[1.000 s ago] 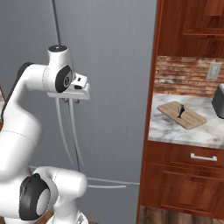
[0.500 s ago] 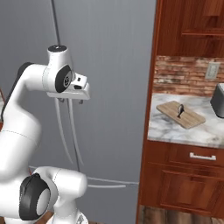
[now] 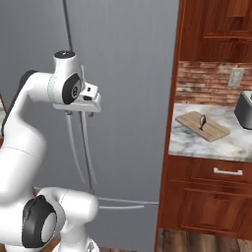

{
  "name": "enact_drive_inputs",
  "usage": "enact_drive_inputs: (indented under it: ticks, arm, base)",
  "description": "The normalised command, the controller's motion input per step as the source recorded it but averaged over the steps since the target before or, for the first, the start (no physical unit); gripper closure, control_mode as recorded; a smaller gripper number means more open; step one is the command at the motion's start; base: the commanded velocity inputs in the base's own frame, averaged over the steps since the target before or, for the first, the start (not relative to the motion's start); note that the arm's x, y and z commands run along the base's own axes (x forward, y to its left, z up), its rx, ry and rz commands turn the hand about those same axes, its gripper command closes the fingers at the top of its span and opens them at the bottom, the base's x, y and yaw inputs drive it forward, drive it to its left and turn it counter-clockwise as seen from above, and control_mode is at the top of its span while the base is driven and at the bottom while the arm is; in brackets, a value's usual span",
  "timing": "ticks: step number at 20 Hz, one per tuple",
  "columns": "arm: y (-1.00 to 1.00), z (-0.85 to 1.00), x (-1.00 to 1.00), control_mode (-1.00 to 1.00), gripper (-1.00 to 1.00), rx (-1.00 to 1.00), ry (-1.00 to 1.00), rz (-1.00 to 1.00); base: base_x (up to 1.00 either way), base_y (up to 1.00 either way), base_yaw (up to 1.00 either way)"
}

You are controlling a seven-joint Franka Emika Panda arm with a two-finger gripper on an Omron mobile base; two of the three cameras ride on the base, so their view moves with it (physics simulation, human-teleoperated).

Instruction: Retrieve a lemon from the fridge and place it on the cutting board with the fish.

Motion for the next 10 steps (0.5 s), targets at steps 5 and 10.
enact_drive_inputs:
  ticks: [5, 10]
  arm:
    - [0.00, 0.00, 0.00, 1.00, -1.00, 0.00, 0.00, 0.00]
    - [0.00, 0.00, 0.00, 1.00, -1.00, 0.00, 0.00, 0.00]
  base:
    - [-0.17, 0.43, -0.01]
    - [-0.27, -0.01, 0.00]
